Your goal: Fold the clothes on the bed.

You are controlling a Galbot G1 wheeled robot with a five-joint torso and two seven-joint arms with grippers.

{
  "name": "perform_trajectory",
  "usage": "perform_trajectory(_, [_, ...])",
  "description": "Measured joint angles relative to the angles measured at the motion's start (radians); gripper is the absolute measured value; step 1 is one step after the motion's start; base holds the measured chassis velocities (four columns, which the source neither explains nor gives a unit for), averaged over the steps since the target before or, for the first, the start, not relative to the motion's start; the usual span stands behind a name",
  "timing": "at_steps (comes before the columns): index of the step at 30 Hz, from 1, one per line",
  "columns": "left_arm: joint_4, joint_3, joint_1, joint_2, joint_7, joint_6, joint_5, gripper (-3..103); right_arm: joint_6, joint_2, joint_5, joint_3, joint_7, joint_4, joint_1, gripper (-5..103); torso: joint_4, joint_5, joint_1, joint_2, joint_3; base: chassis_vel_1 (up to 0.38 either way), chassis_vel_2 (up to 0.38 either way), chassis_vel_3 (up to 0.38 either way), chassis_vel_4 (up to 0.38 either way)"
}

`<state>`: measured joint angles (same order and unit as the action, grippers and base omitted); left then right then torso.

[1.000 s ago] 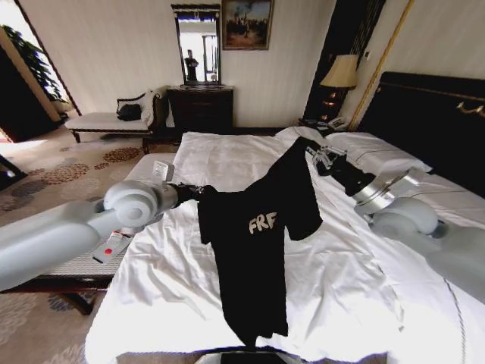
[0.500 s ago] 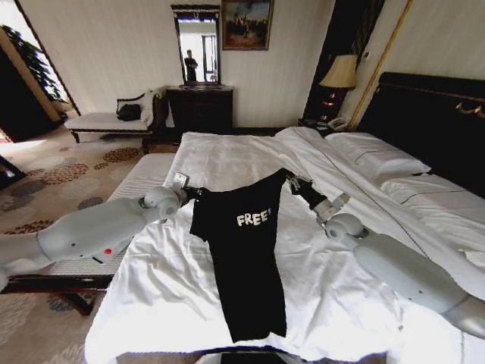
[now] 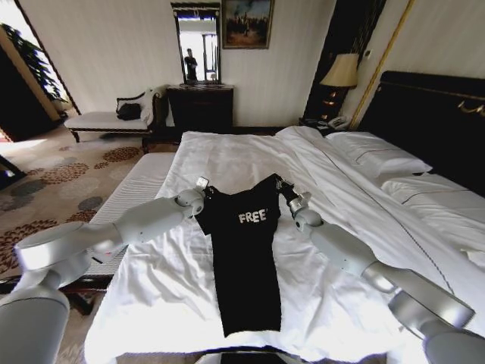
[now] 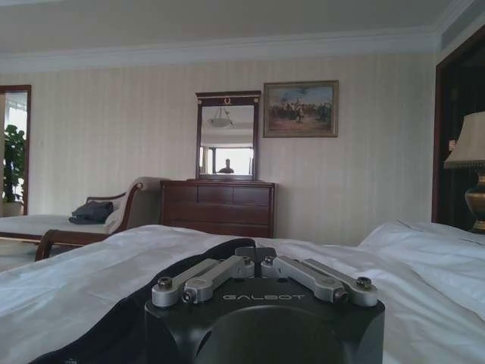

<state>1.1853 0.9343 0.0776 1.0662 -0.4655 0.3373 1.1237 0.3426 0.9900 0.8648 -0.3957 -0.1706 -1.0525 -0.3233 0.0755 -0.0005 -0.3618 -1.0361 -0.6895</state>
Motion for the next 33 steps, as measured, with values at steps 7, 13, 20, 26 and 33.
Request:
perform_trajectory(7, [-0.027,-0.039,-0.087,0.027,-0.027,-0.019,-0.039,0,-0.042,0.014,-0.049,0.019,-0.086,-0.007,-0.067,0,-0.0002,-0.0001,0.0,0.0,0.0,0.0,0.0,0.0,0.0])
perform_trajectory(13, [-0.041,-0.055,-0.125,0.032,-0.005,-0.054,-0.073,0,-0.042,0.022,-0.059,0.033,-0.1,-0.012,-0.088,-1,0.0001,-0.0001,0.0,0.0,0.0,0.0,0.0,0.0,0.0])
perform_trajectory(20, [-0.053,-0.077,-0.128,0.039,-0.023,-0.098,-0.102,27,-0.024,0.059,-0.142,0.049,-0.129,-0.002,-0.059,25,0.0001,-0.0001,0.0,0.0,0.0,0.0,0.0,0.0,0.0])
perform_trajectory(26, [-0.049,-0.11,-0.08,0.017,-0.064,-0.119,-0.084,48,-0.066,0.086,-0.194,0.067,-0.264,0.01,0.044,47,0.0001,-0.0003,0.0,0.0,0.0,0.0,0.0,0.0,0.0])
perform_trajectory(33, [0.041,-0.153,-0.064,-0.068,-0.113,-0.124,-0.016,70,-0.126,0.07,-0.148,0.068,-0.4,0.001,0.116,69,-0.0004,-0.0004,0.0,0.0,0.0,0.0,0.0,0.0,0.0])
